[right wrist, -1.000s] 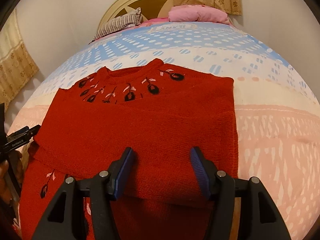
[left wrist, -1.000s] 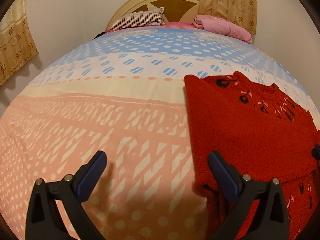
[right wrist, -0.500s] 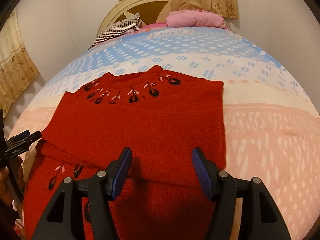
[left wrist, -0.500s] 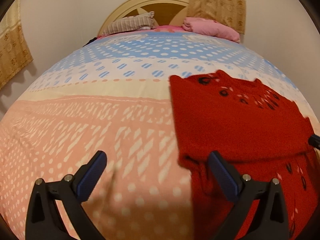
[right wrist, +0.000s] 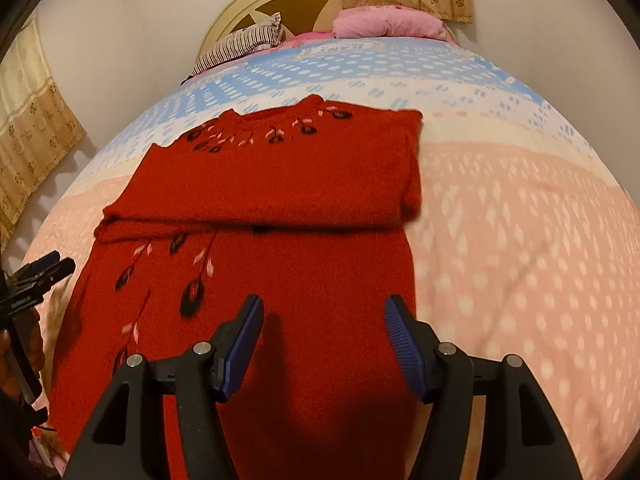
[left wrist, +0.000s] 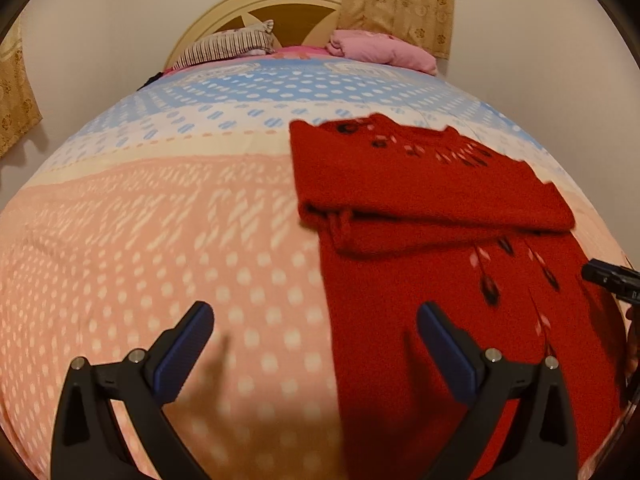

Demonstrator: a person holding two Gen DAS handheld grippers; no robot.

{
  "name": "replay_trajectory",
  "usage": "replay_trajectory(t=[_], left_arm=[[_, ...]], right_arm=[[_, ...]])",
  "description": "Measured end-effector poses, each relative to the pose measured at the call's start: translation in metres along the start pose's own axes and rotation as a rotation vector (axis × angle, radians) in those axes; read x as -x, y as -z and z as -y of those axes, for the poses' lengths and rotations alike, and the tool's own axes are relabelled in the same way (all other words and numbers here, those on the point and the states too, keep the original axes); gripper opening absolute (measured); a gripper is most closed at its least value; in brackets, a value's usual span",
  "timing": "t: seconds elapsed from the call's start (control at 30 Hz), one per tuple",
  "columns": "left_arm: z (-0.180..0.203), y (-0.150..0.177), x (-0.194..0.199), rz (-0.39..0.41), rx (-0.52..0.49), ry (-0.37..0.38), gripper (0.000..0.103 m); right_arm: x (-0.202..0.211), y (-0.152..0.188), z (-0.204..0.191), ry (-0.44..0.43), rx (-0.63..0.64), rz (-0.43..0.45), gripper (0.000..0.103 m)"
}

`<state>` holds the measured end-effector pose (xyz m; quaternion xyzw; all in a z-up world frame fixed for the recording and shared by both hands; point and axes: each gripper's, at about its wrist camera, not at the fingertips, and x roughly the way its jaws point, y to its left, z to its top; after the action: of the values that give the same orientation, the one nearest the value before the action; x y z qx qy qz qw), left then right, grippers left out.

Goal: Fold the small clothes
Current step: 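Open the right tool and smooth the folded sweater flat, then close the left tool on the sweater hem edge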

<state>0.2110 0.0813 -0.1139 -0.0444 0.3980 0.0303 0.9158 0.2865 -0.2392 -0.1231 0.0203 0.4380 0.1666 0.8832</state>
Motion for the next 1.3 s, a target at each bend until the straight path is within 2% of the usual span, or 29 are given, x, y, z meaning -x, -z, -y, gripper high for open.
replay_trajectory(t=[0.6, 0.67, 0.73, 0.83, 0.93, 1.03, 1.2, 1.3], left_arm=[[0.006, 0.069, 0.062, 0.016, -0.005, 0.094, 0.102], [0.007, 0.075, 0.066, 0.01, -0.012, 0.106, 0.1], [0.008, 0.081, 0.068, -0.011, -0.01, 0.128, 0.091], [0.01, 0.089, 0.071, -0.037, 0.011, 0.167, 0.088], [0.014, 0.099, 0.075, -0.065, 0.027, 0.221, 0.076], [0.018, 0.108, 0.072, -0.116, 0.05, 0.267, 0.073], [0.016, 0.117, 0.078, -0.11, 0.084, 0.271, 0.074], [0.021, 0.119, 0.077, -0.113, 0.061, 0.236, 0.075]], right_arm=[[0.052, 0.063, -0.009, -0.009, 0.023, 0.008, 0.064], [0.056, 0.071, -0.009, -0.009, 0.028, 0.011, 0.064], [0.06, 0.08, -0.011, 0.001, 0.043, 0.023, 0.064], [0.063, 0.09, -0.017, 0.018, 0.063, 0.043, 0.065], [0.067, 0.1, -0.02, 0.024, 0.07, 0.081, 0.071], [0.068, 0.106, -0.024, 0.037, 0.087, 0.105, 0.072], [0.074, 0.114, -0.024, 0.028, 0.079, 0.125, 0.073], [0.077, 0.121, -0.022, 0.013, 0.071, 0.149, 0.073]])
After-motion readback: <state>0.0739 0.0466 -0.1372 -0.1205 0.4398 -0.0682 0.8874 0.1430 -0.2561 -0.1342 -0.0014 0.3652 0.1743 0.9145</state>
